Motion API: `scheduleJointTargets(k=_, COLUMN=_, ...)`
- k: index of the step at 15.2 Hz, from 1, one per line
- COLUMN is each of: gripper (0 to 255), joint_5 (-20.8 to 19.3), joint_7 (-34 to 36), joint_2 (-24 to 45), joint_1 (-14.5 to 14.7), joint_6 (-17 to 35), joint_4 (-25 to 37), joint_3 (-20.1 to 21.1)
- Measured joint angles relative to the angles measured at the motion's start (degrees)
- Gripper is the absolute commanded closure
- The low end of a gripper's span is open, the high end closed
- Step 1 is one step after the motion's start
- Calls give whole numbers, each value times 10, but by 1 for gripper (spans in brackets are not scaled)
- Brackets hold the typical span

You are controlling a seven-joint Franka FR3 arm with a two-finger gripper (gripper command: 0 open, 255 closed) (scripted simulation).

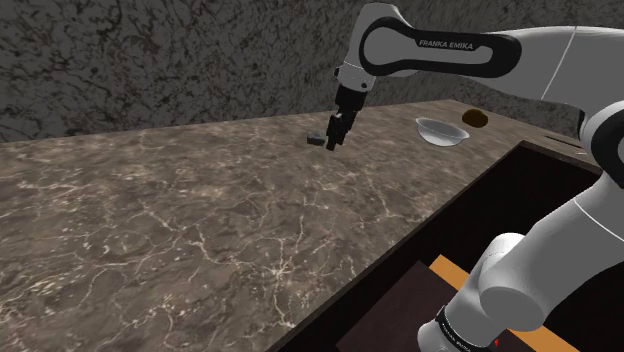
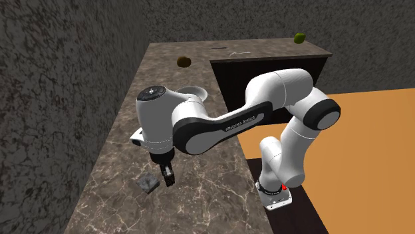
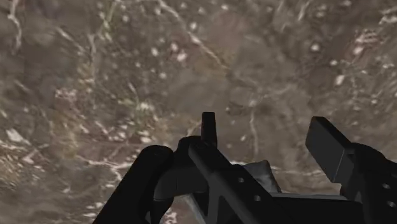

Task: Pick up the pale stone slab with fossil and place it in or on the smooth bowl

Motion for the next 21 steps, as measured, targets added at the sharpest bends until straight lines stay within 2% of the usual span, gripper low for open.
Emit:
scheduleJointTargets(k=3, gripper=0, joint_5=2, joint_7=12, joint_2=58, joint_1=1, joint_6=-28, joint_4=83, joint_3=3)
scheduleJointTargets(k=7, gripper=0, joint_5=5, joint_7=31, joint_2=155, joint_1=3, joint_6=-87, joint_4=233, joint_3=5)
scheduleJointTargets(k=8, gripper=0, joint_5=5, joint_7=32, joint_2=164, joint_1=3, joint_6=-90, joint_4=244, joint_3=5)
scheduleJointTargets(k=15, gripper=0, joint_5=6, joint_7=32, joint_2=165, joint_1=4, joint_6=-44, joint_4=199, joint_3=6)
scheduleJointTargets(k=21, gripper=0, joint_5=6, joint_7=32, joint_2=163, joint_1=4, joint_6=-38, joint_4=190, joint_3=6)
